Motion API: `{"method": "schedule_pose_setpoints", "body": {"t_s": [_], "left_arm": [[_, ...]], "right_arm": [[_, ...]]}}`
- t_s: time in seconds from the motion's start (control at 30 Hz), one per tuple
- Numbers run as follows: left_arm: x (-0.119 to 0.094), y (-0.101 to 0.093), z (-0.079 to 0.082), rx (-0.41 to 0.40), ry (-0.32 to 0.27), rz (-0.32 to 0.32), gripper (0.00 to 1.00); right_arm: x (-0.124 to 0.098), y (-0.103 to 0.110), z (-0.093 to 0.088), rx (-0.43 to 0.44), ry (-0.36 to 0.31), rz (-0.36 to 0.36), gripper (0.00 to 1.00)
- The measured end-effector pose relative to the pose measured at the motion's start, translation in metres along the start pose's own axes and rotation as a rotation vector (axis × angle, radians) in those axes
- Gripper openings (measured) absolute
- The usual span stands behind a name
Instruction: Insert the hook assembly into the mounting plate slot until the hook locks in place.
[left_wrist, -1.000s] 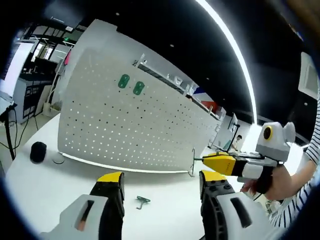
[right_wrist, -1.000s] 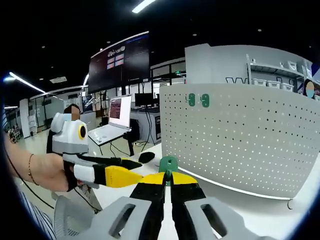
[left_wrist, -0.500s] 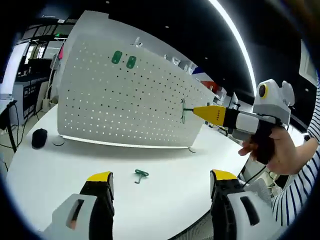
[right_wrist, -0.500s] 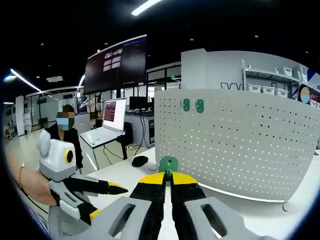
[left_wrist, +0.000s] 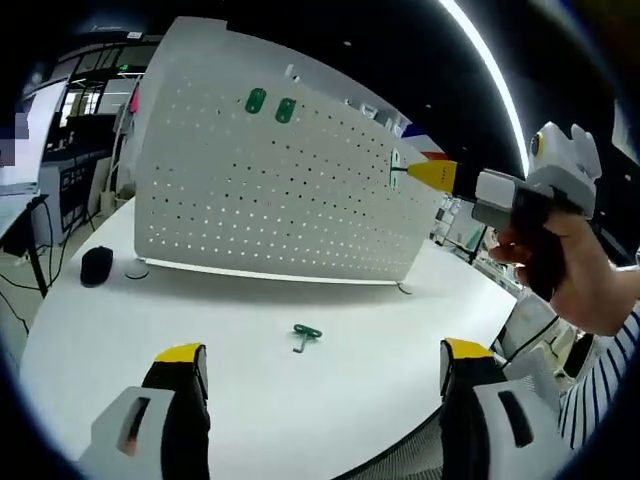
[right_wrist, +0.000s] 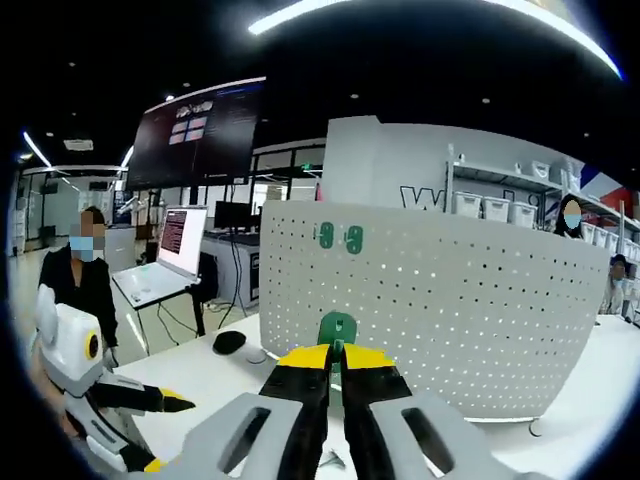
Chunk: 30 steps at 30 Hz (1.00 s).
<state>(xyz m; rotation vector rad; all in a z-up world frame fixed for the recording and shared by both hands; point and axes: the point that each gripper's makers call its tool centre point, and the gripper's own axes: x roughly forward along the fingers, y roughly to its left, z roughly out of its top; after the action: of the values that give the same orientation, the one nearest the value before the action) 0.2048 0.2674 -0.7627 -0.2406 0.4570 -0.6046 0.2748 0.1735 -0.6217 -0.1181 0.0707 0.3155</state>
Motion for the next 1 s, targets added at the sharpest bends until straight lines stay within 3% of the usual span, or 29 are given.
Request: {"method": "schedule_pose_setpoints", "body": {"t_s": [0.3,0.5,0.57,0.8,1.0], "left_arm": [[0.002,0.003,-0.011,0.016,0.057,0.021,1.0],[0.002,0.005,-0.014,-0.022,0.065,0.01,0.99],[0.002,0.005,-0.014,-0.024,0.069,0.01,0.99],[0.001,0.007,-0.015,-0.036,0.073,0.01,0.98],[0.001,0.007,-0.015,-0.072,0.068,-0.004,0.97]], "right_arm": [[0.026,-0.011,0.017,0.014,-0.039,-0.098,0.0],[0.048,-0.018,0.026,0.026,-0.068,-0.151,0.0],[0.056,-0.021,0.028,-0.013,-0.072,-0.172,0.0],[0.08,-0.029,0.031,0.026,-0.086,-0.215,0.0],[0.1,-0.045,0.037,-0.003,-0.109,-0.261,0.0]]}}
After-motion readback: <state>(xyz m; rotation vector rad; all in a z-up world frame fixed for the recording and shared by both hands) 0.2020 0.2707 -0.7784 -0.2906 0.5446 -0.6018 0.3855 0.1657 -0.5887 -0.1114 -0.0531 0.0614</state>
